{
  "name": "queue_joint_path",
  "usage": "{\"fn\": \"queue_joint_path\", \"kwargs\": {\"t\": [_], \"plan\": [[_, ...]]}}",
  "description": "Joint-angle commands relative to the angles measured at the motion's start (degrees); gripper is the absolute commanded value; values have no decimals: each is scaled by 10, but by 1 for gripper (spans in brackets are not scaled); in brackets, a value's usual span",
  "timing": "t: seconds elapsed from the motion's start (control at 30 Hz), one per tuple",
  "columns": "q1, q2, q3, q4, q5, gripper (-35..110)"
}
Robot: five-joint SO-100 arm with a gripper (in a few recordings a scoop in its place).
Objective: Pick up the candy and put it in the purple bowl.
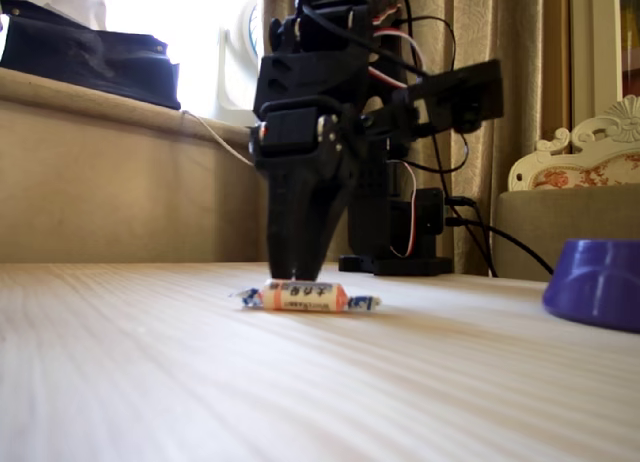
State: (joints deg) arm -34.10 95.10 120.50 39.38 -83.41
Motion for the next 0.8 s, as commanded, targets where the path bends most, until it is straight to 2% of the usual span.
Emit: {"fn": "queue_joint_path", "kwargs": {"t": [0.0, 0.27, 0.77], "plan": [[0, 76, -39, 29, -34, 13], [-25, 56, -105, 41, -65, 13], [-62, -18, -143, 47, -53, 13]]}}
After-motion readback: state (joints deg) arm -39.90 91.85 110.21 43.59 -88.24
